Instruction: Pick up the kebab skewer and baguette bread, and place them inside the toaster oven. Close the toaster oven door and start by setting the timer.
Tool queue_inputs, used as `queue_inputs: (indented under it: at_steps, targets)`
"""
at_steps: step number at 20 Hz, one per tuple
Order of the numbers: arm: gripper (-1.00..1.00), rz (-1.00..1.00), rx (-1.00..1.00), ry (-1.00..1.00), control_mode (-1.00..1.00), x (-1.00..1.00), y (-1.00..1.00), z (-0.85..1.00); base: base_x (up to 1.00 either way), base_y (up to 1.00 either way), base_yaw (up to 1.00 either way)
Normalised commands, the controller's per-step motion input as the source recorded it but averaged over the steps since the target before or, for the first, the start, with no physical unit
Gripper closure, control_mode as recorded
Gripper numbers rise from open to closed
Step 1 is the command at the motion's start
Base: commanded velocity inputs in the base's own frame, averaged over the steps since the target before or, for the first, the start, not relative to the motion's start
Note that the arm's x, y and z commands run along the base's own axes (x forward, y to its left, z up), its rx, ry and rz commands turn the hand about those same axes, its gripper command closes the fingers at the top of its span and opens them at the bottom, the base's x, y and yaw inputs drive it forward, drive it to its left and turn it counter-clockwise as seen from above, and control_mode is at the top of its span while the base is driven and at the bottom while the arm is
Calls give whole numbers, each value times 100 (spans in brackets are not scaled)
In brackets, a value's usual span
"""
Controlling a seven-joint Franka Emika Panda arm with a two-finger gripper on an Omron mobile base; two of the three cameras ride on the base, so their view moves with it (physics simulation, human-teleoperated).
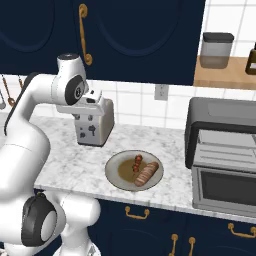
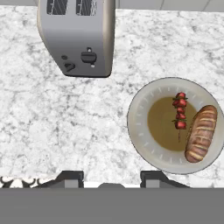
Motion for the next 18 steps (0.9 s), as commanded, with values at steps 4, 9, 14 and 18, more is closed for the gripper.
queue_inputs:
  at_steps: [4,9,14,18]
  targets:
    - [-100,0,0,0,100,0,0,0,0,0,0]
    - [-100,0,0,0,100,0,0,0,0,0,0]
    - [-100,0,0,0,100,0,0,0,-1,-19,0]
    - [-100,0,0,0,100,0,0,0,-2,-81,0]
